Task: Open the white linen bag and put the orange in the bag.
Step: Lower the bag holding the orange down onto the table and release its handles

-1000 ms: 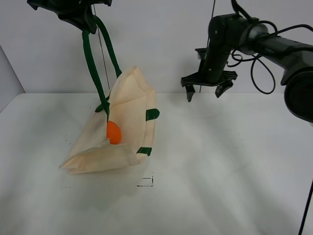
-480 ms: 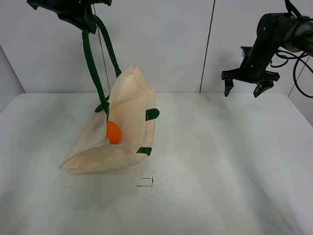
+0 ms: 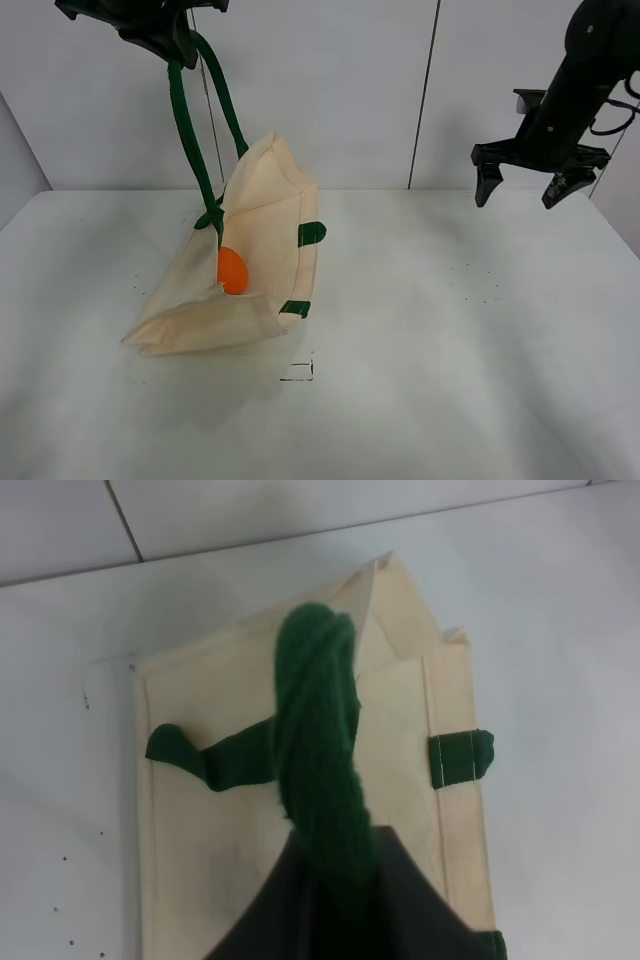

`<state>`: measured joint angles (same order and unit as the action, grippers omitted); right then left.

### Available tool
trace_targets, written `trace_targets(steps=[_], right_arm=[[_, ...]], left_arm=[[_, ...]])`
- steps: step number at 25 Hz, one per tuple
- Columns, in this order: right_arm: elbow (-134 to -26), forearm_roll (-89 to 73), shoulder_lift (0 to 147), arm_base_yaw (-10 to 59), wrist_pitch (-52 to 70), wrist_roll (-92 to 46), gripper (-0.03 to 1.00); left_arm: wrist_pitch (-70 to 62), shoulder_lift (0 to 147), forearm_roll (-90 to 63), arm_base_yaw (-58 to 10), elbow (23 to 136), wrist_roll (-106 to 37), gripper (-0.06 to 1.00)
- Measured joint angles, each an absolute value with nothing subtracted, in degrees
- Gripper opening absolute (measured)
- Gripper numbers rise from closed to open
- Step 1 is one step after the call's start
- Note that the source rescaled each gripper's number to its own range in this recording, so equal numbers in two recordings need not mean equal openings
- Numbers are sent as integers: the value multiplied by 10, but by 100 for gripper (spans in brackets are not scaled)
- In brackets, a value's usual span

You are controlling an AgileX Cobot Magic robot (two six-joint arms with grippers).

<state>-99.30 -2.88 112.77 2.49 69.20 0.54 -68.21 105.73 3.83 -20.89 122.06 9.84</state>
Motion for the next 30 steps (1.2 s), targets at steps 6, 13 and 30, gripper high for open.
trace_targets(steps=[6, 13, 30], right_arm=[[-769, -29, 926, 25, 693, 0, 100], [-543, -29, 670, 25, 693, 0, 100], [-285, -24, 95, 25, 588, -19, 100]], left_arm=[[-682, 1057, 38, -209, 1221, 98, 0], [-682, 1057, 38, -209, 1221, 98, 0], [-682, 1057, 38, -209, 1221, 98, 0]])
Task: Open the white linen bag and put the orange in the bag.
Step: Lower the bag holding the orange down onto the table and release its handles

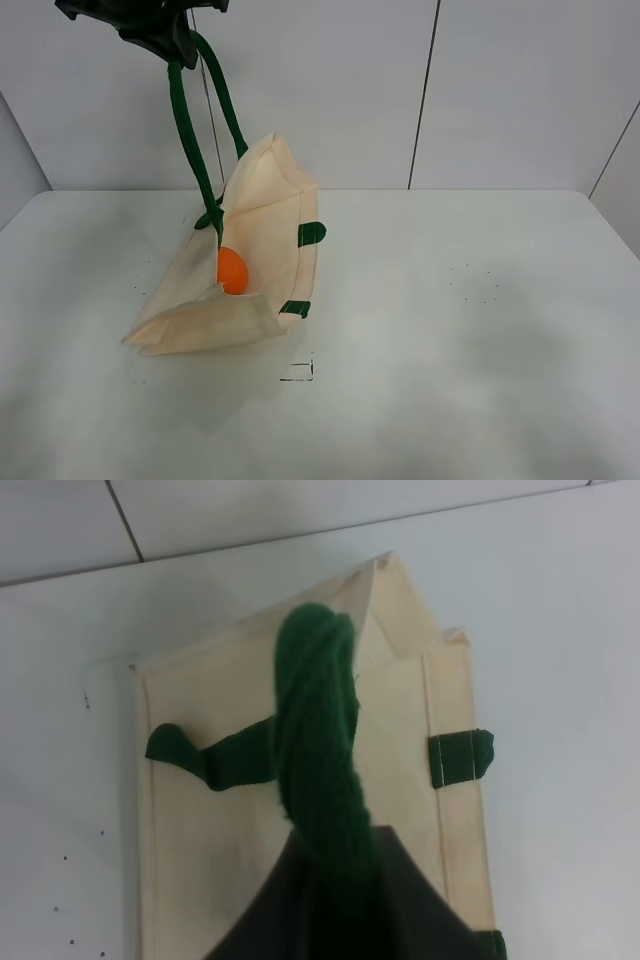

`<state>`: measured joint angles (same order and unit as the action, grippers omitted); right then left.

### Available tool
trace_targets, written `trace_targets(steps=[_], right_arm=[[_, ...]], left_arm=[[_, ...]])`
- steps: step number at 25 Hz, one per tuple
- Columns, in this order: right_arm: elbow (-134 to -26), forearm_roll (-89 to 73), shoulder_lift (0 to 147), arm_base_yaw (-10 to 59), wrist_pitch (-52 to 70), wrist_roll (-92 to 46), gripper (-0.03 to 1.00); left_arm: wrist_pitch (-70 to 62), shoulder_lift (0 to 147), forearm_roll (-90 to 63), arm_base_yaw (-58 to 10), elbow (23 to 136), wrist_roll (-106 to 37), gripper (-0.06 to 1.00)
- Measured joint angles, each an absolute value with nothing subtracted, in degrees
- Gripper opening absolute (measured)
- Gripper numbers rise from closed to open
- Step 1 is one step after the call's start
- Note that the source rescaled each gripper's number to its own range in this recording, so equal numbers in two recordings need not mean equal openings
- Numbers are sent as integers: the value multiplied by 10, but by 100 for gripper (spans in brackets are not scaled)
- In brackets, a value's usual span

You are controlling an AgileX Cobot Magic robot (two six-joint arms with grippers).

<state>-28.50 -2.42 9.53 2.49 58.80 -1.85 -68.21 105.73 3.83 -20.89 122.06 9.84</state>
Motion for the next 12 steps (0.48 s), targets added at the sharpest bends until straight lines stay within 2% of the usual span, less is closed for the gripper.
trace_targets(steps=[5, 12], right_arm=[[-283, -24, 6, 25, 588, -19, 100], [-283, -14, -2, 25, 588, -18, 100]], left_arm=[[-682, 1057, 38, -209, 1221, 98, 0], [-682, 1063, 36, -209, 1215, 98, 0]])
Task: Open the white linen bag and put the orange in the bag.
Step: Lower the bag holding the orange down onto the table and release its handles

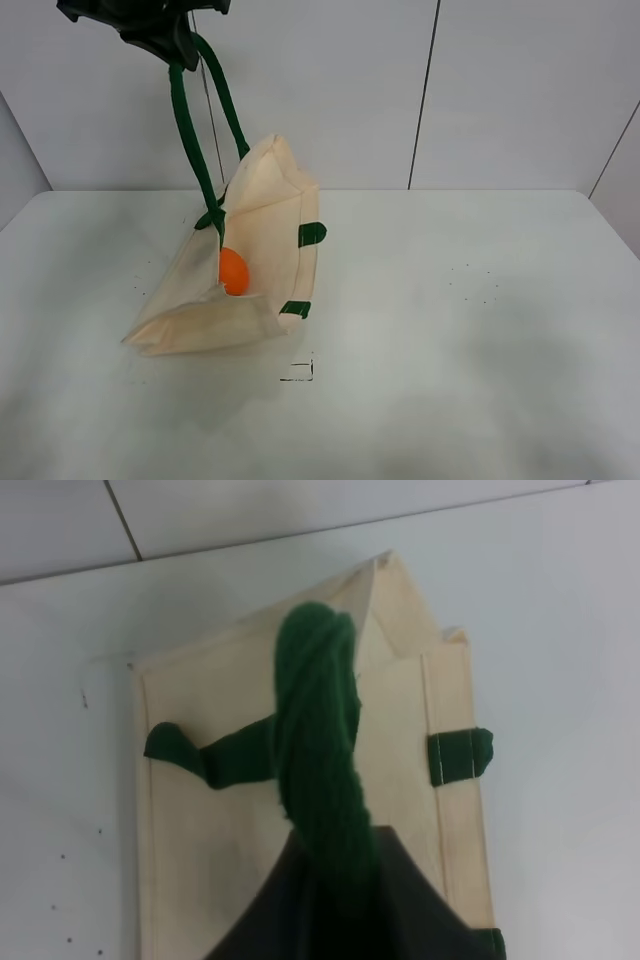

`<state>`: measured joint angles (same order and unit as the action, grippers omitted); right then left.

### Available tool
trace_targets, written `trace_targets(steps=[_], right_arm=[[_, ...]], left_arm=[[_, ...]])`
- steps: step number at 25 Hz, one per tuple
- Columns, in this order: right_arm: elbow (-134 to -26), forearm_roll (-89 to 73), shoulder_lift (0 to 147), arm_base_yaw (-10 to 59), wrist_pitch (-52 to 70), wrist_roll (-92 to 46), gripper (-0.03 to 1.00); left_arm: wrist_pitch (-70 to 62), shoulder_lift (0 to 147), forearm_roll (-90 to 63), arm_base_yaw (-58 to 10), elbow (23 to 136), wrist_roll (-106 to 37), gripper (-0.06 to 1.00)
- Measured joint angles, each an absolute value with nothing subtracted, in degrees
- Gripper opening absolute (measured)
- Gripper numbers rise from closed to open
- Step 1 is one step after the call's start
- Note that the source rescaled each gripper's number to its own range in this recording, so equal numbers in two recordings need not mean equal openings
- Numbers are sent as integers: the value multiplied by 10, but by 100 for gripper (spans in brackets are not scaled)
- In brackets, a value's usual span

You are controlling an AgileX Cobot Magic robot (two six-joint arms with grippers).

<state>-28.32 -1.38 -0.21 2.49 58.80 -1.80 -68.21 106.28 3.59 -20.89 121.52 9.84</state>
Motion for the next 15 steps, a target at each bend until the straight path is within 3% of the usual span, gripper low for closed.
trace_targets(steps=[12, 15], right_arm=[[-283, -13, -2, 25, 588, -18, 100], [-283, -13, -2, 25, 588, -18, 100]], left_arm=[[-676, 1210, 4, -209, 1206, 90, 1], [-674, 1238, -13, -209, 1205, 82, 14]])
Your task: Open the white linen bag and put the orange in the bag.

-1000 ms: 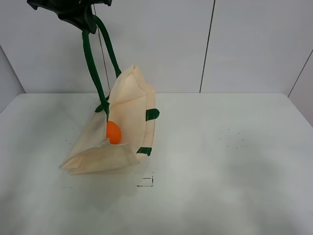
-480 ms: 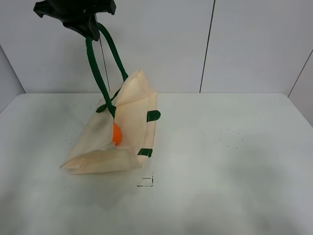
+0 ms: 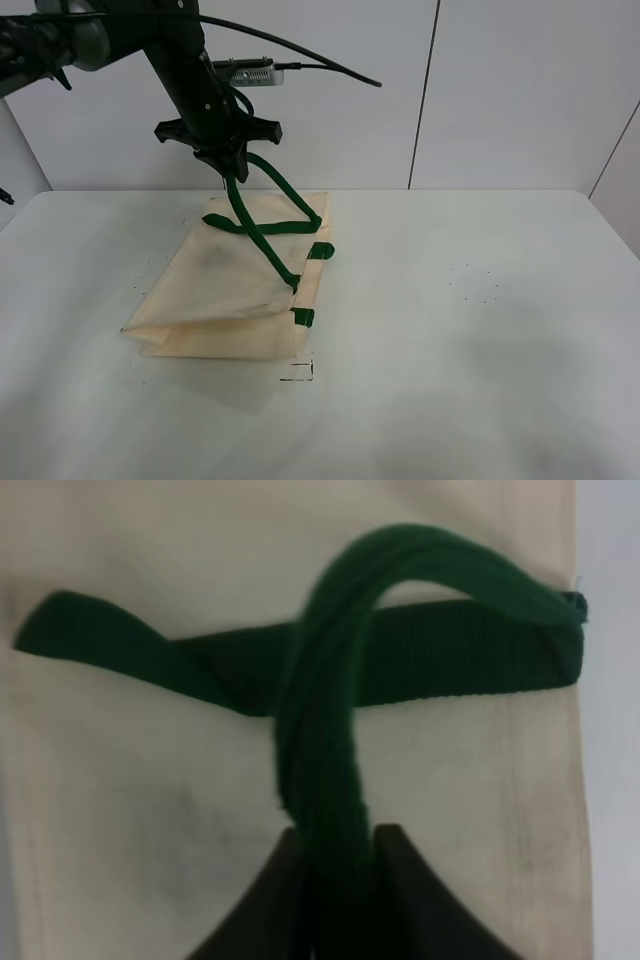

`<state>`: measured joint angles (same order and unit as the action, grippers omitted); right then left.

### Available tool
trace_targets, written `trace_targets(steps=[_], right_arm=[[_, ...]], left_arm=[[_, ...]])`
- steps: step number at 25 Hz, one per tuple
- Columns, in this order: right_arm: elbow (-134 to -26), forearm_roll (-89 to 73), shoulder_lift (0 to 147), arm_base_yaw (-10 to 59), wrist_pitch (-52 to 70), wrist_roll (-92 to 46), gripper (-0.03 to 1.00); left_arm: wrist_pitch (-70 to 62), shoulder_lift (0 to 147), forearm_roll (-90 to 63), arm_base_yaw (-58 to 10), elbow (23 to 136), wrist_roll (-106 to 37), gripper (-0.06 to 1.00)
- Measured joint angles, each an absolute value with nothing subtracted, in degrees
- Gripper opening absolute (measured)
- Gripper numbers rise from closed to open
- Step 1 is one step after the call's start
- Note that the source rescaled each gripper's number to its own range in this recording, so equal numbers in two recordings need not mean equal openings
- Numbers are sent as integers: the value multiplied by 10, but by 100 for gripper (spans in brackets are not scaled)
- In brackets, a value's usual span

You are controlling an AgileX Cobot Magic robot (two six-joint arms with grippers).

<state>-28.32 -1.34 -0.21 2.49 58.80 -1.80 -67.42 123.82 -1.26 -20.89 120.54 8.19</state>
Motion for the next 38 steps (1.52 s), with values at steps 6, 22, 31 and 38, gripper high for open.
trace_targets(steps=[6, 22, 31, 38], right_arm=[[-283, -13, -2, 25, 588, -17, 100], [-283, -13, -2, 25, 588, -17, 100], [-283, -13, -2, 25, 588, -17, 100], [-283, -13, -2, 25, 588, -17, 100]], left_arm=[[-661, 1243, 6, -209, 1188, 81, 74], [-670, 1243, 39, -135, 1173, 89, 88], [-680, 1243, 40, -44, 1170, 82, 88], [-680, 1191, 39, -37, 1082, 82, 88]])
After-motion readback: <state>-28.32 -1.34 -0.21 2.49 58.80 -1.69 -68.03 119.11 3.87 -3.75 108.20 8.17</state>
